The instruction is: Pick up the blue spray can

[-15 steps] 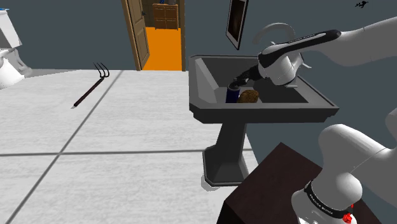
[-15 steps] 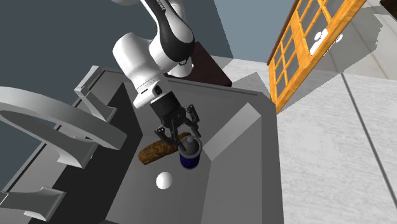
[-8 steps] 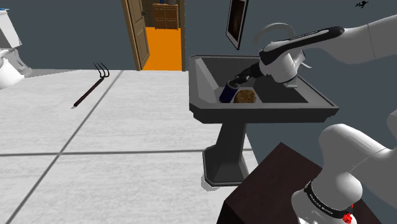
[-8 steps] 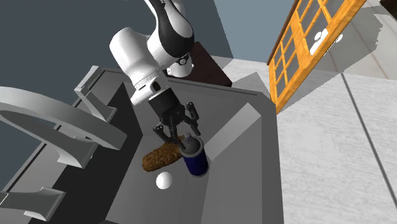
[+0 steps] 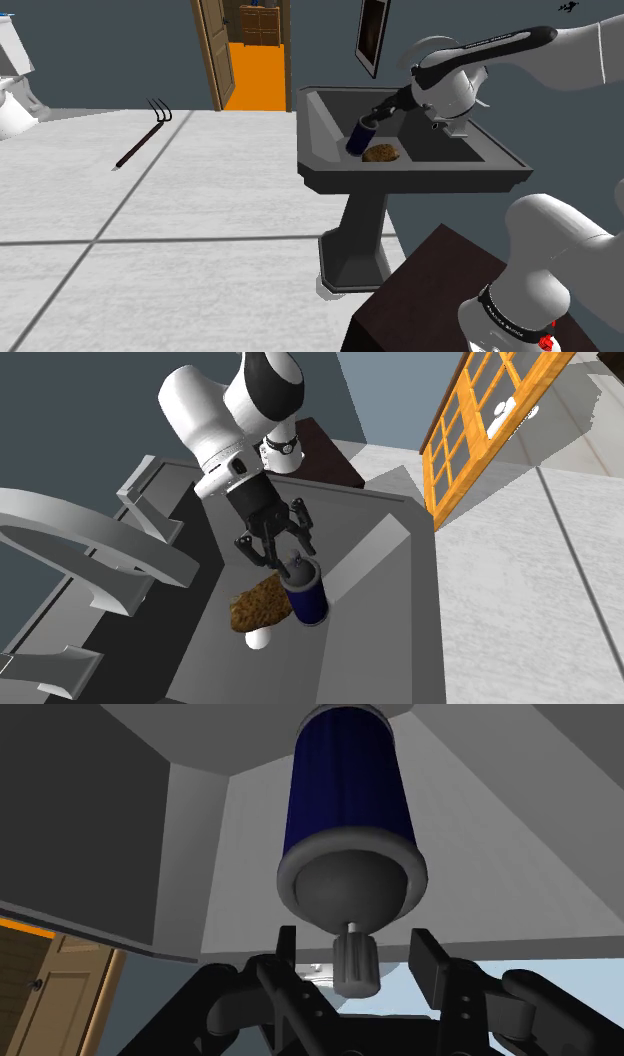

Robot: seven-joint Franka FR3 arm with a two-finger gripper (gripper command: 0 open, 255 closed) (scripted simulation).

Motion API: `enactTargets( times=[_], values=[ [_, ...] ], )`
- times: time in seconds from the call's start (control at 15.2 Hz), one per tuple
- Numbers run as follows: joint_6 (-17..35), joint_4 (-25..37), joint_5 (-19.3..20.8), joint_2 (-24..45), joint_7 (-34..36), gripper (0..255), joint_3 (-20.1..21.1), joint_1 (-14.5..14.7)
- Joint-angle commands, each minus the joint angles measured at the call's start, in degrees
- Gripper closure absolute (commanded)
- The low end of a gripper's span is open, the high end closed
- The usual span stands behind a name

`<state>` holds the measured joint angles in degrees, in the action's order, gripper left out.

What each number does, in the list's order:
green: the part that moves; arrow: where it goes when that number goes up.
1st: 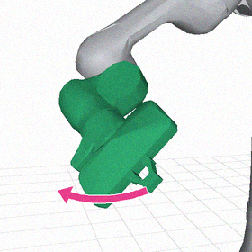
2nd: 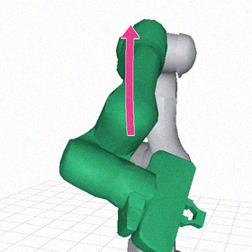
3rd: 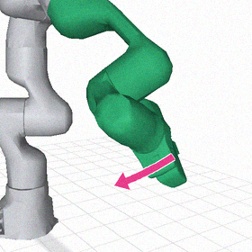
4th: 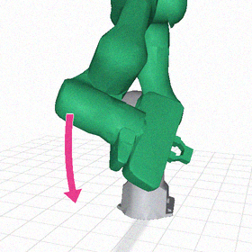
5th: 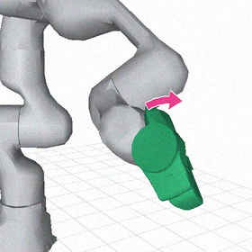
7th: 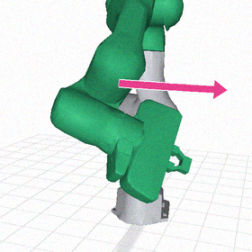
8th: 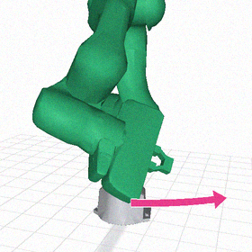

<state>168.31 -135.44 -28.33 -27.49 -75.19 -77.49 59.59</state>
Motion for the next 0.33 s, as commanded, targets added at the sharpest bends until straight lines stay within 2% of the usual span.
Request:
enactTargets(
  times=[0.0,0.13,0.26],
  values=[
    [-1.35,0.64,0.24,0.72,1.12,255,2.01,-1.92],
    [-2.72,1.21,0.65,1.28,2.27,255,4.13,-4.05],
    [-2.82,1.25,0.71,1.31,2.38,255,4.29,-4.21]
  ],
)
